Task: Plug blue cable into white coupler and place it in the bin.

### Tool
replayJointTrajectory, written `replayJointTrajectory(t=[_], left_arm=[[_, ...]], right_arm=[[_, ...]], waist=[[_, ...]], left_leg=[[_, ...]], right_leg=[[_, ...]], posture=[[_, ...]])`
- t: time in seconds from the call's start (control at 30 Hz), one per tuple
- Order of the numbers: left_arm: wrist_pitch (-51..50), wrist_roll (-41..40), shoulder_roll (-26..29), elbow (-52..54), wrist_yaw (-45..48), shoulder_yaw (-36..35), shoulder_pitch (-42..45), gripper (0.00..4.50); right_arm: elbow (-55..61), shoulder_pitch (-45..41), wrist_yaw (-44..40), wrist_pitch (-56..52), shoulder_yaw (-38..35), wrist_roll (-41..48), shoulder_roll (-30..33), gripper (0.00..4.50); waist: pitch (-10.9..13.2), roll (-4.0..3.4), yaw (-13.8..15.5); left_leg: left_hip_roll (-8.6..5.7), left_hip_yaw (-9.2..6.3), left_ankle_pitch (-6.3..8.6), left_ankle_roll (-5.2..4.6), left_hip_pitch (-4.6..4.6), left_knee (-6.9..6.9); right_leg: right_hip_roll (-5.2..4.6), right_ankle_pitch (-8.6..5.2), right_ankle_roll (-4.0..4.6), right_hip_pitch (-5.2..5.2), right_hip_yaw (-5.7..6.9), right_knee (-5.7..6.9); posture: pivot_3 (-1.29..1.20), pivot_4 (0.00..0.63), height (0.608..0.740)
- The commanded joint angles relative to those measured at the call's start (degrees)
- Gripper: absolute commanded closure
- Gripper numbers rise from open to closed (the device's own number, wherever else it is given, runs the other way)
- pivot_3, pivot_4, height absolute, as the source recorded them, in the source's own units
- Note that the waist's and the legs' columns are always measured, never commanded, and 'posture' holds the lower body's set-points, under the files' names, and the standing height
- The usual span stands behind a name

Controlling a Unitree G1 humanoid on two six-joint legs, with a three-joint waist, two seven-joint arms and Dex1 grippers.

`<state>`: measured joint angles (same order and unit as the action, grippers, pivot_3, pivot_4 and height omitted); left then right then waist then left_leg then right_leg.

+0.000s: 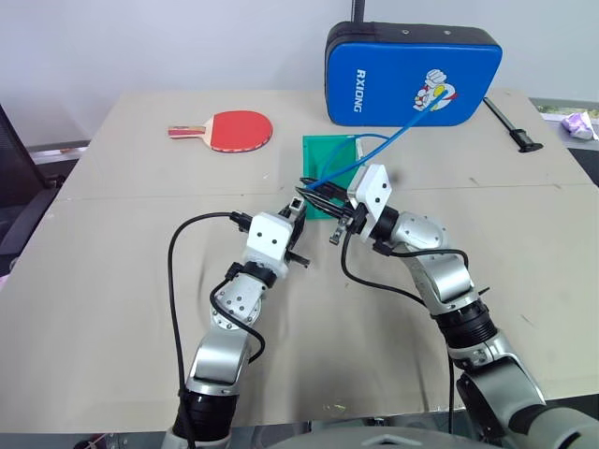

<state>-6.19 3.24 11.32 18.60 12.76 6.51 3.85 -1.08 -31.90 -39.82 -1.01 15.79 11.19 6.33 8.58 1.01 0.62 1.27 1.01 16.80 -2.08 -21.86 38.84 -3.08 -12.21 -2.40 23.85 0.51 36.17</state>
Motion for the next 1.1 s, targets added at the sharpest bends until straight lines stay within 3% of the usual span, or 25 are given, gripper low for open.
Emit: replayJointTrajectory(t=[0.03, 0.53, 1.1], left_arm=[[0.6, 0.8, 0.4, 0.7, -0.1, 0.0, 0.4, 4.2], [-0.6, 1.6, 0.4, -0.4, -0.3, 0.5, 0.8, 4.2], [-0.4, 2.6, 0.3, -0.5, 0.1, 1.8, 0.4, 4.2]], right_arm=[[2.0, -0.1, -0.6, 0.7, 0.1, 0.3, -0.3, 4.5], [0.1, 0.0, -1.2, -4.3, 4.2, -4.1, 0.9, 4.5], [-1.9, -0.7, 2.2, -7.8, 3.1, -5.9, 0.0, 4.5]], waist=[[0.0, 0.0, 0.0], [0.0, 0.0, 0.0], [0.0, 0.0, 0.0]], left_leg=[[0.0, 0.0, 0.0, 0.0, 0.01, 0.0], [0.0, -0.01, 0.0, 0.0, 0.02, 0.0], [-0.01, -0.01, 0.0, 0.0, 0.02, 0.0]], right_leg=[[0.0, 0.0, 0.0, 0.0, 0.0, 0.02], [-0.01, 0.0, 0.0, 0.0, 0.01, 0.05], [-0.01, 0.0, 0.0, 0.0, 0.01, 0.05]], posture=[[0.0, 0.15, 0.728], [0.0, 0.15, 0.728], [0.0, 0.15, 0.728]])
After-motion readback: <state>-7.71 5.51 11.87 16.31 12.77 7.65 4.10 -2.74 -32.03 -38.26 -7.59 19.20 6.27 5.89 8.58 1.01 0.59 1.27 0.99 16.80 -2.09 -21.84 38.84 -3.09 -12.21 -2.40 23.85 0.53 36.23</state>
